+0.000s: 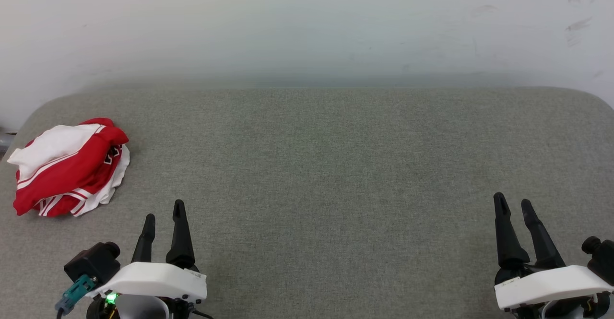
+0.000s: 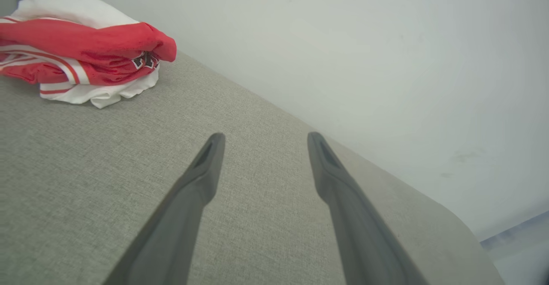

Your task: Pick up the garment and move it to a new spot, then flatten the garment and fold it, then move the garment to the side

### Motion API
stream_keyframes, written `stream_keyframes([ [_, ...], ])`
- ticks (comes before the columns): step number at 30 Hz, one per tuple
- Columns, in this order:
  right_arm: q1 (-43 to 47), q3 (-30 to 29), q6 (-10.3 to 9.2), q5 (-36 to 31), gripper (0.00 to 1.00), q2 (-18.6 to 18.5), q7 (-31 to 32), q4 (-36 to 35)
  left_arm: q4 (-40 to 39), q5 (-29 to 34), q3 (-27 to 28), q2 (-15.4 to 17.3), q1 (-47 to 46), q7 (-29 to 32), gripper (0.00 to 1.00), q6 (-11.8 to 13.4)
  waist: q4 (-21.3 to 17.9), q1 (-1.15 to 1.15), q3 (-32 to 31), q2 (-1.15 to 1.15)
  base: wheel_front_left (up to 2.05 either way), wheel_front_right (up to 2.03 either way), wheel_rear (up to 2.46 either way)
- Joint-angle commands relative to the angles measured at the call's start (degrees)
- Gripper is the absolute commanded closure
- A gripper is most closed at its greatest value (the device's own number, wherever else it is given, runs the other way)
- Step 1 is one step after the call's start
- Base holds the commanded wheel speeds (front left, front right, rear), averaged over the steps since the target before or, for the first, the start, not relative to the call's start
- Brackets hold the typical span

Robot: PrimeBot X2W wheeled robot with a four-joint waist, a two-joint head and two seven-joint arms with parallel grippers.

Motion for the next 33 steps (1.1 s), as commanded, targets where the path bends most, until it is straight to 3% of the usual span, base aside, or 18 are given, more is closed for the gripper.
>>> stream_keyframes([
  [1,0.0,0.1,0.01,-2.4,0.00,0.0,-0.7,-0.9,-1.0,2.2,-0.4,0.1,0.0,-0.7,0.00,0.3,0.1,-0.01,0.0,0.00,0.00,0.00,0.00],
  [33,2.2,0.5,0.00,-21.8,0.00,0.1,-5.4,-3.7,-2.8,22.9,-6.2,2.3,1.5,-5.4,0.00,4.4,0.5,-0.01,0.5,0.00,0.00,0.00,0.00],
])
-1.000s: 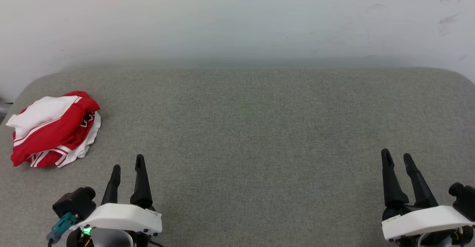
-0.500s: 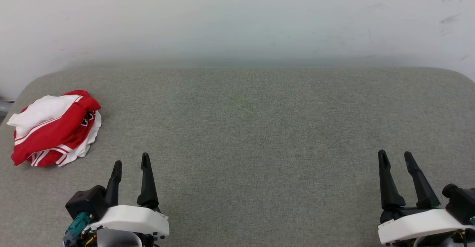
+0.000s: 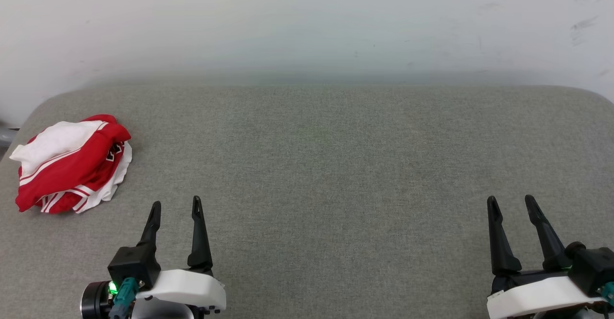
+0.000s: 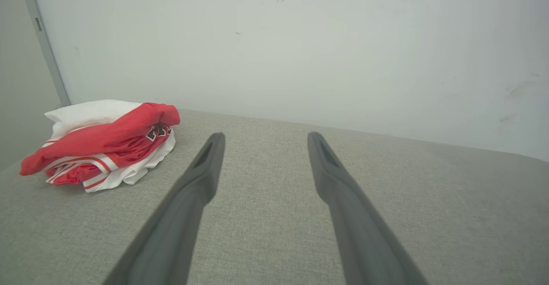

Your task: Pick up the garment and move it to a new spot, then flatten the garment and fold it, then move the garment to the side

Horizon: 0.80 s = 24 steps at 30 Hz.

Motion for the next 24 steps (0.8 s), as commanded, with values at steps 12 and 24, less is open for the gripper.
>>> stream_keyframes([
  [12,0.9,0.1,-0.02,-5.4,0.00,0.1,-1.9,-0.7,-0.8,6.2,-1.6,0.7,0.6,-1.8,0.00,1.2,0.3,0.00,0.5,0.00,0.00,0.00,0.00],
  [24,1.2,0.0,-0.03,-8.2,0.00,0.1,-3.0,-1.2,-0.9,10.8,-2.0,0.5,1.2,-3.1,0.00,2.0,0.4,0.00,0.6,0.00,0.00,0.00,0.00],
])
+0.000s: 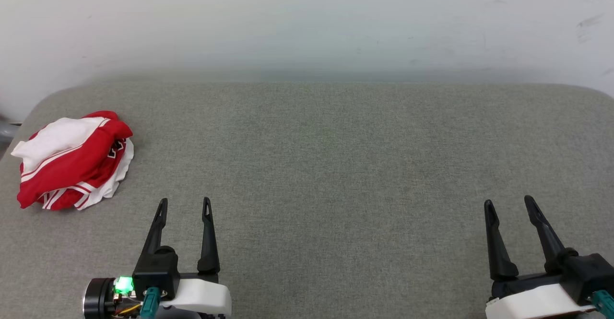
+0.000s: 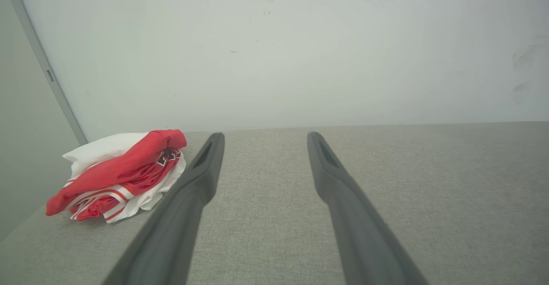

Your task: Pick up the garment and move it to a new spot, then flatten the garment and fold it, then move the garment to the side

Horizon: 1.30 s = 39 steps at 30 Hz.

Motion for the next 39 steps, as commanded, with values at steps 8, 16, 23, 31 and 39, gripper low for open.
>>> stream_keyframes([
  [8,0.3,0.1,-0.04,-0.8,0.00,0.1,-0.8,-0.2,0.0,2.0,0.2,-0.2,0.5,-0.9,0.00,0.0,0.1,0.00,0.3,0.00,0.00,0.00,0.00],
  [16,0.1,0.4,-0.04,1.6,0.00,0.1,-0.7,0.2,0.3,1.7,0.9,-0.7,0.6,-0.8,0.00,-0.6,0.1,0.00,0.4,0.00,0.00,0.00,0.00],
  [23,0.1,0.4,-0.04,2.5,0.00,0.1,-0.7,0.7,0.5,1.8,1.3,-1.1,0.6,-0.8,0.00,-1.1,0.1,0.00,0.6,0.00,0.00,0.00,0.00],
  [31,0.0,0.2,-0.04,3.0,0.00,0.1,-0.7,0.8,0.6,1.9,1.7,-1.2,-0.1,-0.8,0.00,-1.5,0.8,0.00,0.9,0.00,0.00,0.00,0.00],
  [39,0.0,0.4,-0.04,2.9,0.00,0.1,-0.7,0.6,0.6,2.1,2.3,-1.4,-0.6,-0.8,0.00,-1.9,3.1,0.00,1.3,0.00,0.00,0.00,0.00],
])
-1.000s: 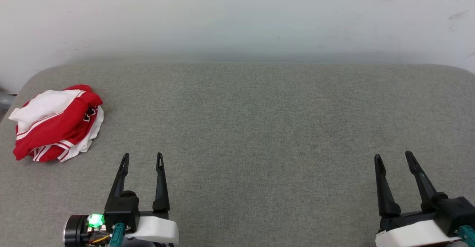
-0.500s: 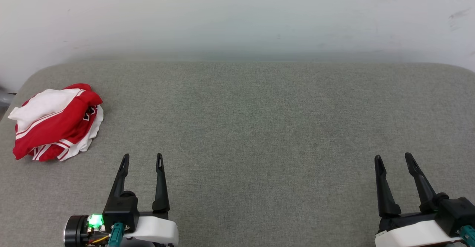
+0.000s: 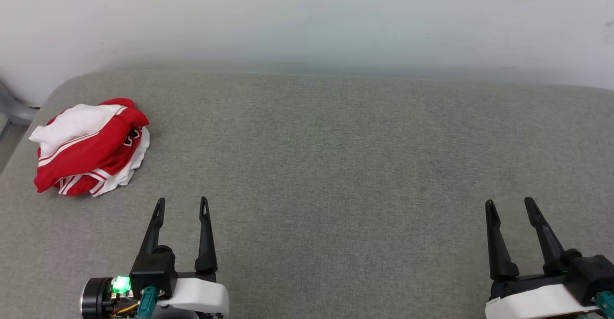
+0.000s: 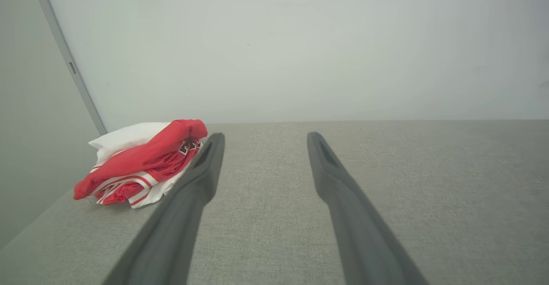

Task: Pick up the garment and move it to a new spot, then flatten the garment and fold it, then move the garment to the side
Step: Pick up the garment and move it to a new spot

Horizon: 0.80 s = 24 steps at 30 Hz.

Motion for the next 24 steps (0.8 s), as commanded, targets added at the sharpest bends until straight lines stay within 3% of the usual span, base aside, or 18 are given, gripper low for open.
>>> stream_keyframes([
  [1,0.0,0.1,-0.04,-0.1,0.00,0.1,-0.1,-0.1,0.0,0.1,0.1,0.0,-0.7,-0.2,0.00,-0.2,1.3,0.00,0.3,0.00,0.00,0.00,0.00],
  [8,0.0,0.3,-0.04,-0.6,0.00,0.1,-0.1,-0.2,0.2,-0.3,0.5,-0.2,-0.9,-0.2,0.00,-0.2,4.8,0.00,0.9,0.00,0.00,0.00,0.00],
  [24,0.1,0.8,-0.04,-1.1,0.00,0.1,-0.1,-0.4,0.1,-1.2,2.4,-0.8,-0.5,-0.2,0.00,-0.8,17.1,0.00,1.6,0.00,0.00,0.00,0.00],
])
